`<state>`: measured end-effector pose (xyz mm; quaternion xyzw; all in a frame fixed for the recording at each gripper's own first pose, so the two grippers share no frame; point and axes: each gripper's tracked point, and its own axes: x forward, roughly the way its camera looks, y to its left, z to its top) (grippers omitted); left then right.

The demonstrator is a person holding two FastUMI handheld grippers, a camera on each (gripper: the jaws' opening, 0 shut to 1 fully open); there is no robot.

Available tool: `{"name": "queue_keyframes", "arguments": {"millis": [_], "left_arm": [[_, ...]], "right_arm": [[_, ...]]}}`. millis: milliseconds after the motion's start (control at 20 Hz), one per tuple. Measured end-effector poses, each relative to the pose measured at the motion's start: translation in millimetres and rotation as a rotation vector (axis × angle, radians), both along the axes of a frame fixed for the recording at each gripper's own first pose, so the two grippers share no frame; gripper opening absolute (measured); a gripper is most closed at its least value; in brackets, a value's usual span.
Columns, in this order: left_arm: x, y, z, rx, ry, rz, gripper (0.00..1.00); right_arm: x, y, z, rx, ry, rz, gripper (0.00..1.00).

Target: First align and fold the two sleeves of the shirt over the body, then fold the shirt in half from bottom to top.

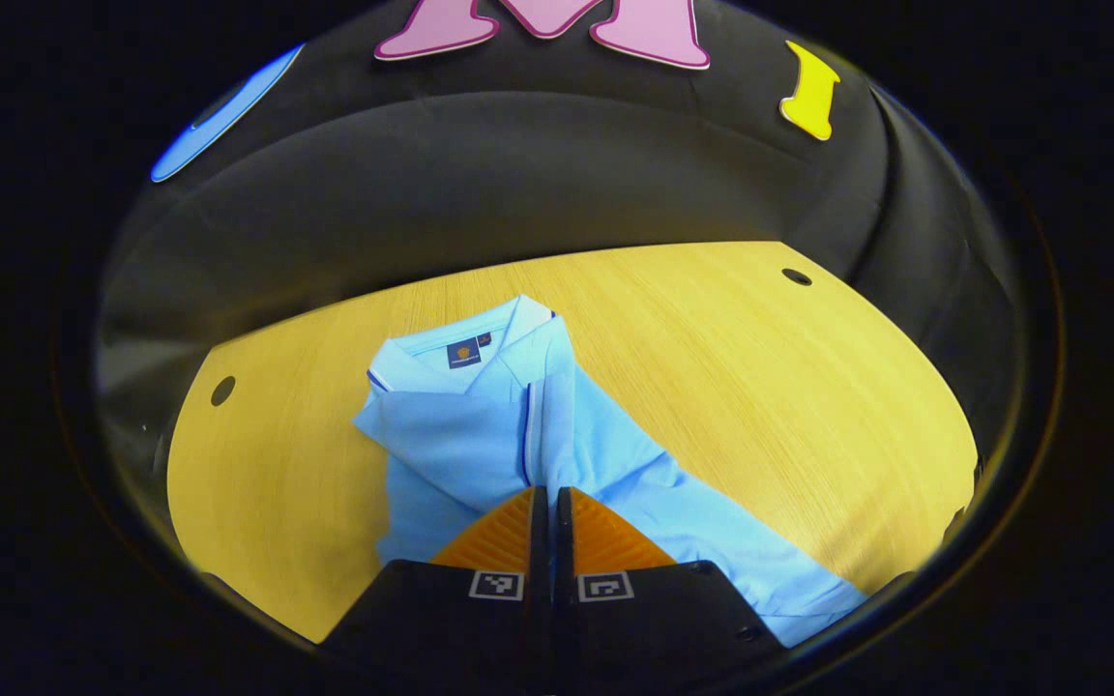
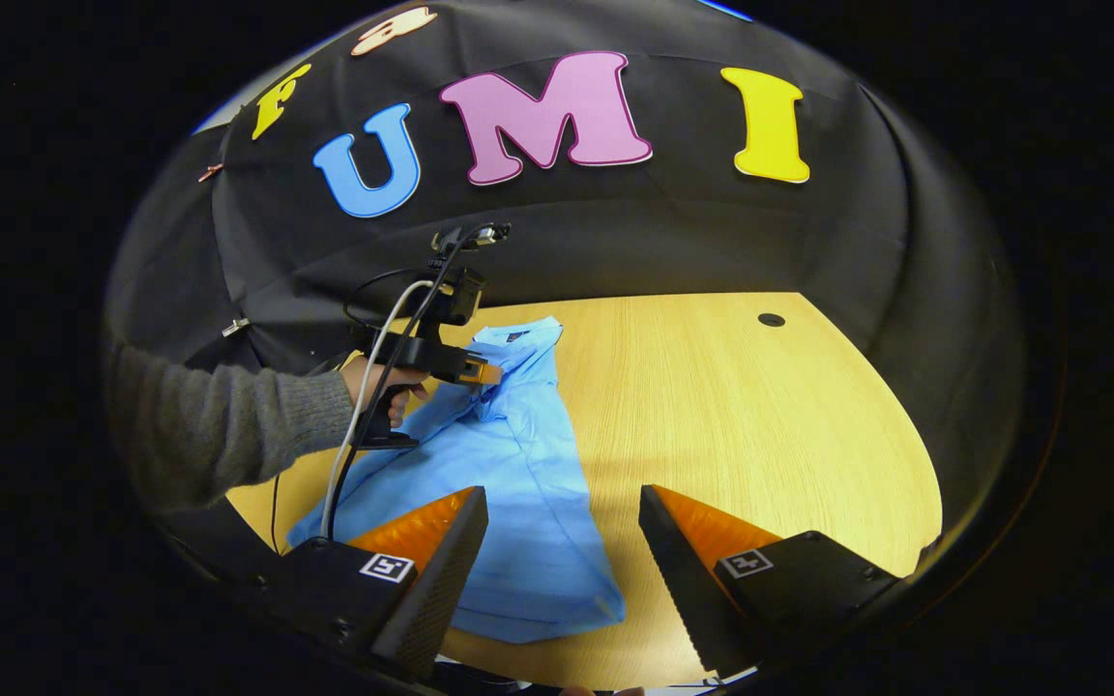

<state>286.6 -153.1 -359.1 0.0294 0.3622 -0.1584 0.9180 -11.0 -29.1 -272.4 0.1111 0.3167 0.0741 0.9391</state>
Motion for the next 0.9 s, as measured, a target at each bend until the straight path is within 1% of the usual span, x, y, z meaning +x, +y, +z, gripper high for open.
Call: {"name": "queue_keyframes", "arguments": {"millis": [50, 100, 150, 250, 300, 500, 550, 650, 750, 900], "left_arm": [[0, 0, -2, 0.013, 0.004, 0.0, 0.06], [1, -1, -4, 0.022, 0.006, -0.004, 0.01], [0, -4, -6, 0.023, 0.014, -0.01, 0.09], [-4, -7, -11, 0.02, 0.032, -0.018, 0.15], [-5, -11, -12, 0.014, 0.033, -0.023, 0.27], [-13, -11, -10, 0.037, 0.014, -0.016, 0.85], [-17, -9, -6, 0.043, -0.001, -0.014, 0.92], [-29, -3, 2, 0.054, -0.02, -0.01, 0.94], [-45, 6, 17, 0.044, -0.055, -0.001, 0.94], [-80, 32, 41, 0.026, -0.1, 0.034, 0.94]], "right_arm": [[-2, 0, 0, 0.002, -0.001, -0.002, 0.98], [-3, 0, 1, 0.003, -0.004, 0.0, 0.98], [-5, 1, 0, 0.002, -0.005, 0.002, 0.98], [-6, 0, 0, 0.003, -0.005, 0.003, 0.98], [-7, 0, -1, 0.004, -0.005, 0.0, 0.98], [-10, -3, -3, 0.005, -0.001, -0.006, 0.98], [-11, -2, -4, 0.004, 0.001, -0.005, 0.98], [-12, -2, -5, -0.001, 0.003, -0.004, 0.98], [-15, -2, -6, -0.007, 0.006, -0.002, 0.98], [-18, -1, -12, -0.02, 0.03, 0.007, 0.98]]}}
